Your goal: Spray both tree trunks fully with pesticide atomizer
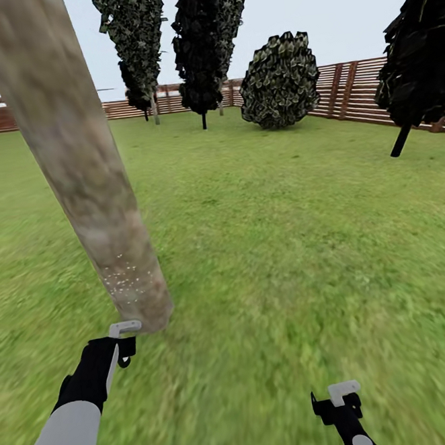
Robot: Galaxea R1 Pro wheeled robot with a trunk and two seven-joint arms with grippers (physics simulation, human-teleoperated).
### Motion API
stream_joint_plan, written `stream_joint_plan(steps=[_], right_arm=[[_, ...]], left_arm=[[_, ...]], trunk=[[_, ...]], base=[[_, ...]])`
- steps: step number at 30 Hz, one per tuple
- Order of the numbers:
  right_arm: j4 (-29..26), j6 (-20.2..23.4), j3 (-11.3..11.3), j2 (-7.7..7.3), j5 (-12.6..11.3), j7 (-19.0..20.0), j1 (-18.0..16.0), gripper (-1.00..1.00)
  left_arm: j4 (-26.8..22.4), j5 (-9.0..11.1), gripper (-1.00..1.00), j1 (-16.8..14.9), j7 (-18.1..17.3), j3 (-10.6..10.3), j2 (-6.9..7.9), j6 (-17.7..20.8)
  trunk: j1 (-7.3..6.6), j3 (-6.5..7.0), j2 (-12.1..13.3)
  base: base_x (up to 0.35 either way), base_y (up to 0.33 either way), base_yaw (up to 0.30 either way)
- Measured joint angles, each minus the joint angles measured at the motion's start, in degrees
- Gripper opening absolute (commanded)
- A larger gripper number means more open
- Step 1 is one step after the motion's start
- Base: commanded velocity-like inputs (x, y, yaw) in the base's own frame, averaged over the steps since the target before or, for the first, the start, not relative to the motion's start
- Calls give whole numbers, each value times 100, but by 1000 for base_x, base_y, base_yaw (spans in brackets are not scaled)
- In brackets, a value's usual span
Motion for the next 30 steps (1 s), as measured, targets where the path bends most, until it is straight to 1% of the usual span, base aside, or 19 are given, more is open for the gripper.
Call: stream_joint_plan(steps=[7,18,30], right_arm=[[-2,0,0,5,0,-1,2,100],[-2,0,0,7,0,-1,1,100],[0,0,0,8,1,0,0,100]], left_arm=[[-6,-1,-100,-3,0,0,-64,-2],[-7,-5,-100,-4,7,0,-71,-2],[-9,-8,-100,-3,24,40,-62,0]], trunk=[[0,0,0],[0,0,0],[0,0,0]], base=[[138,-263,52],[100,-270,21],[121,-270,263]])
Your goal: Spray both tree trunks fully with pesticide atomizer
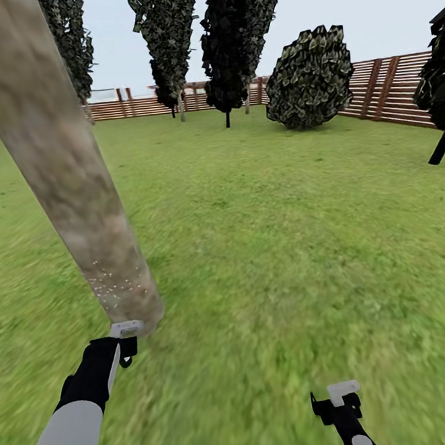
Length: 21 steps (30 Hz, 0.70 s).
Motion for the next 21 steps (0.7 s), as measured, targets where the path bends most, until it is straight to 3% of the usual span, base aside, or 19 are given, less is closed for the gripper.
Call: stream_joint_plan(steps=[21], right_arm=[[0,0,0,0,0,0,0,100]], left_arm=[[0,-4,-100,0,8,-30,-4,-9]], trunk=[[0,0,0]], base=[[114,-271,276]])
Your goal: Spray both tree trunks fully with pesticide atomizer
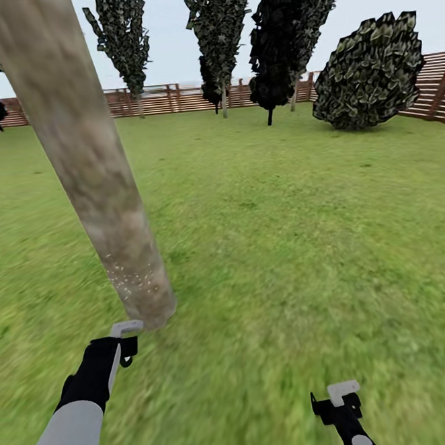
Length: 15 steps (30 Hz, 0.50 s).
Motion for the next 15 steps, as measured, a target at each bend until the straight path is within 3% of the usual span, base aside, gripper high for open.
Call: stream_joint_plan(steps=[12,15], right_arm=[[0,0,0,0,-4,0,0,100],[-8,-6,0,-1,-7,-1,1,100]], left_arm=[[6,8,-100,0,0,-9,-11,0],[12,6,-100,2,0,-9,-14,-1]], trunk=[[0,0,0],[0,0,0]], base=[[156,-267,275],[160,-265,102]])
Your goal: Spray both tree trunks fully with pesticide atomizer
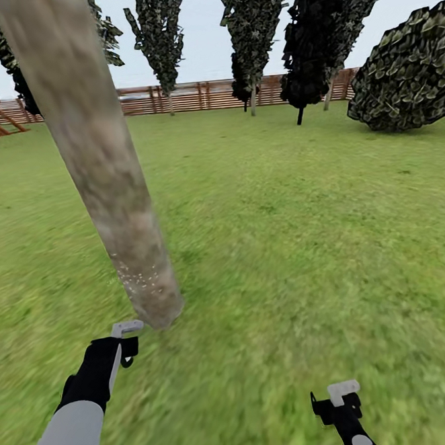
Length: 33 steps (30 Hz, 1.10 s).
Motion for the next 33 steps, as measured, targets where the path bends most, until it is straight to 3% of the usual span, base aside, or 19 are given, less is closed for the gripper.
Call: stream_joint_plan(steps=[14,22,24,28,33], right_arm=[[-1,-3,-8,-9,-1,0,0,100],[-1,-1,-10,-8,-1,3,0,100],[-1,-1,-10,-8,-1,3,0,100],[0,-1,-10,-8,-1,3,-1,100],[-3,0,-10,-8,-1,2,0,100]], left_arm=[[-25,0,-100,-3,-10,-15,-1,9],[-221,10,-100,-99,-36,-16,-11,109],[-228,21,-100,-233,-39,-24,-43,173],[-202,14,-100,-691,-61,-38,-79,735],[-231,-23,-100,-938,-57,-44,-79,834]], trunk=[[2,0,0],[2,0,0],[1,1,0],[1,1,0],[2,0,0]], base=[[86,-267,8],[-15,-59,227],[0,-2,276],[0,0,277],[7,-5,130]])
